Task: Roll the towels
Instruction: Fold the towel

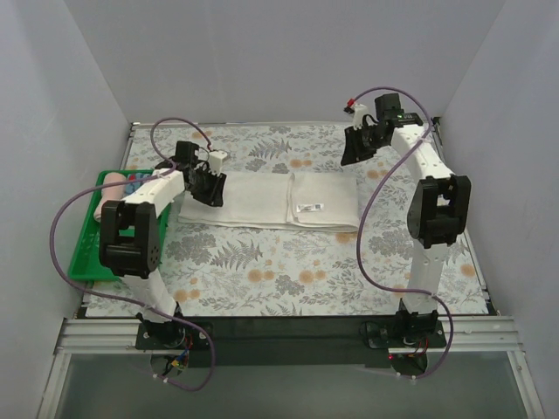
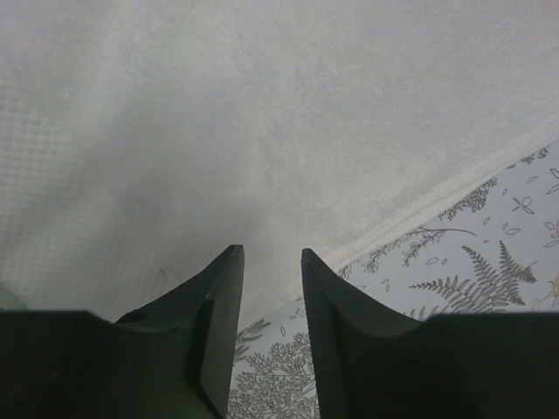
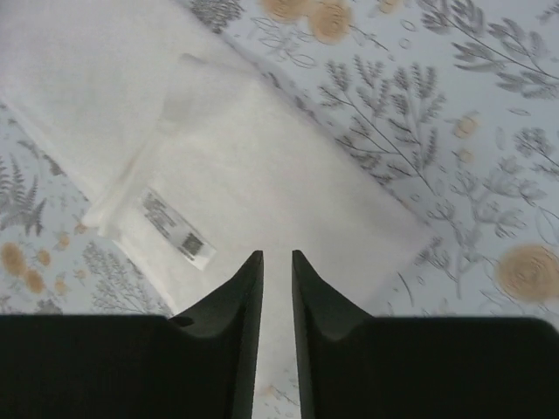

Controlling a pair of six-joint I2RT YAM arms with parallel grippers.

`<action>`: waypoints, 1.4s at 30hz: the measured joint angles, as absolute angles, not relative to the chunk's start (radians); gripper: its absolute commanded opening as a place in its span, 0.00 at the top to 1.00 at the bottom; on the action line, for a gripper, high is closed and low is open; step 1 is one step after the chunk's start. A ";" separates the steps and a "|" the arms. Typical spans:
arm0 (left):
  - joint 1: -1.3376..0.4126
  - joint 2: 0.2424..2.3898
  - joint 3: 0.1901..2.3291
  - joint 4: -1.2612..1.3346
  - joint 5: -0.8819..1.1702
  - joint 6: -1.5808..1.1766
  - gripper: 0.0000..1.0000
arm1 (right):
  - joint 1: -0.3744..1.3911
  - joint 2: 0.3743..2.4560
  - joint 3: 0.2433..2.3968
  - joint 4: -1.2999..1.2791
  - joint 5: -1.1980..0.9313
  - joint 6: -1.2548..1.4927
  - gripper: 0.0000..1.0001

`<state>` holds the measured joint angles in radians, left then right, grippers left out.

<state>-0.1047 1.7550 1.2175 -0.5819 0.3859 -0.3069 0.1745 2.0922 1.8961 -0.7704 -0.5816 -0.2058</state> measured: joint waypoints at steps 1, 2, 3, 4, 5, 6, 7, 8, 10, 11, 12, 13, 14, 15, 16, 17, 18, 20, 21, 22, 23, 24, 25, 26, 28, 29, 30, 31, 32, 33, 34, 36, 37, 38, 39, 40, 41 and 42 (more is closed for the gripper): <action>-0.111 1.774 1.230 -0.583 0.378 -0.315 0.77 | 0.156 2.080 1.896 -0.784 -0.546 -0.237 0.82; -0.118 1.795 1.246 -0.584 0.372 -0.320 0.77 | 0.146 2.076 1.893 -0.792 -0.514 -0.267 0.85; -0.125 1.819 1.262 -0.584 0.364 -0.325 0.77 | 0.142 2.078 1.885 -0.797 -0.486 -0.292 0.90; -0.130 1.844 1.277 -0.585 0.356 -0.328 0.79 | 0.144 2.088 1.876 -0.806 -0.464 -0.314 0.91; -0.136 1.866 1.291 -0.590 0.348 -0.333 0.80 | 0.149 2.103 1.864 -0.816 -0.445 -0.330 0.91; -0.141 1.884 1.302 -0.592 0.340 -0.336 0.80 | 0.156 2.122 1.853 -0.824 -0.428 -0.344 0.91; -0.145 1.902 1.309 -0.596 0.331 -0.338 0.82 | 0.163 2.143 1.840 -0.830 -0.413 -0.356 0.91; -0.147 1.917 1.316 -0.601 0.322 -0.340 0.82 | 0.168 2.164 1.827 -0.836 -0.400 -0.367 0.92; -0.152 1.956 1.341 -0.611 0.305 -0.341 0.84 | 0.179 2.192 1.776 -0.837 -0.380 -0.381 0.94; -0.153 1.979 1.357 -0.612 0.301 -0.341 0.85 | 0.183 2.197 1.750 -0.839 -0.376 -0.384 0.95; -0.153 1.994 1.380 -0.625 0.299 -0.340 0.85 | 0.186 2.199 1.717 -0.834 -0.382 -0.384 0.95; -0.153 2.009 1.400 -0.625 0.297 -0.340 0.85 | 0.184 2.186 1.691 -0.825 -0.396 -0.381 0.95; -0.153 2.028 1.425 -0.631 0.297 -0.340 0.85 | 0.184 2.157 1.643 -0.796 -0.407 -0.379 0.95; -0.153 2.051 1.459 -0.642 0.300 -0.339 0.84 | 0.183 2.127 1.591 -0.781 -0.419 -0.371 0.95; -0.153 2.080 1.501 -0.649 0.302 -0.339 0.84 | 0.181 2.094 1.532 -0.765 -0.435 -0.365 0.95; -0.153 2.110 1.544 -0.651 0.304 -0.337 0.82 | 0.182 2.046 1.448 -0.746 -0.464 -0.357 0.95; -0.153 2.131 1.575 -0.646 0.306 -0.337 0.80 | 0.186 2.027 1.414 -0.746 -0.477 -0.355 0.95; -0.153 2.214 1.701 -0.669 0.324 -0.331 0.74 | 0.211 1.974 1.313 -0.751 -0.533 -0.350 0.95; -0.153 2.263 1.773 -0.672 0.337 -0.329 0.68 | 0.234 1.956 1.272 -0.754 -0.564 -0.352 0.95; -0.154 2.320 1.870 -0.689 0.361 -0.326 0.49 | 0.268 1.942 1.239 -0.758 -0.595 -0.356 0.94; -0.156 2.369 1.951 -0.701 0.380 -0.321 0.43 | 0.315 1.932 1.214 -0.764 -0.629 -0.362 0.92; -0.160 2.428 2.048 -0.706 0.410 -0.328 0.39 | 0.369 1.926 1.196 -0.764 -0.663 -0.368 0.91; -0.165 2.479 2.133 -0.705 0.434 -0.336 0.29 | 0.432 1.923 1.190 -0.767 -0.696 -0.371 0.89; -0.170 2.522 2.204 -0.704 0.455 -0.339 0.17 | 0.493 1.922 1.190 -0.769 -0.731 -0.370 0.86; -0.177 2.563 2.273 -0.680 0.474 -0.340 0.02 | 0.596 1.921 1.206 -0.792 -0.796 -0.367 0.83; -0.178 2.561 2.265 -0.664 0.477 -0.342 0.02 | 0.625 1.921 1.221 -0.805 -0.825 -0.363 0.80; -0.179 2.543 2.234 -0.643 0.480 -0.344 0.02 | 0.635 1.919 1.241 -0.817 -0.850 -0.356 0.79; -0.179 2.517 2.184 -0.621 0.480 -0.344 0.02 | 0.632 1.916 1.259 -0.821 -0.865 -0.352 0.79; -0.178 2.476 2.112 -0.589 0.485 -0.343 0.02 | 0.617 1.908 1.279 -0.821 -0.878 -0.347 0.79; -0.178 2.425 2.033 -0.573 0.493 -0.340 0.02 | 0.594 1.895 1.297 -0.819 -0.889 -0.341 0.79; -0.178 2.374 1.964 -0.569 0.503 -0.338 0.02 | 0.567 1.879 1.311 -0.814 -0.894 -0.337 0.79; -0.176 2.278 1.850 -0.556 0.524 -0.333 0.14 | 0.518 1.847 1.330 -0.806 -0.887 -0.332 0.82; -0.176 2.243 1.813 -0.551 0.533 -0.332 0.26 | 0.496 1.837 1.338 -0.802 -0.873 -0.329 0.83; -0.176 2.204 1.777 -0.549 0.544 -0.331 0.45 | 0.483 1.833 1.345 -0.795 -0.855 -0.327 0.84; -0.177 2.173 1.750 -0.544 0.550 -0.330 0.74 | 0.477 1.835 1.349 -0.785 -0.837 -0.325 0.84; -0.179 2.151 1.731 -0.540 0.550 -0.331 0.81 | 0.477 1.842 1.351 -0.776 -0.820 -0.321 0.85; -0.180 2.138 1.721 -0.537 0.550 -0.324 0.81 | 0.480 1.855 1.351 -0.767 -0.806 -0.318 0.86; -0.183 2.136 1.719 -0.537 0.547 -0.322 0.81 | 0.485 1.870 1.351 -0.758 -0.791 -0.315 0.86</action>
<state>-0.1825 2.1361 1.7187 -0.5373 0.5468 -0.3222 0.4847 1.8702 1.3510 -0.7582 -0.7910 -0.3149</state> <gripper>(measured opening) 0.216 0.148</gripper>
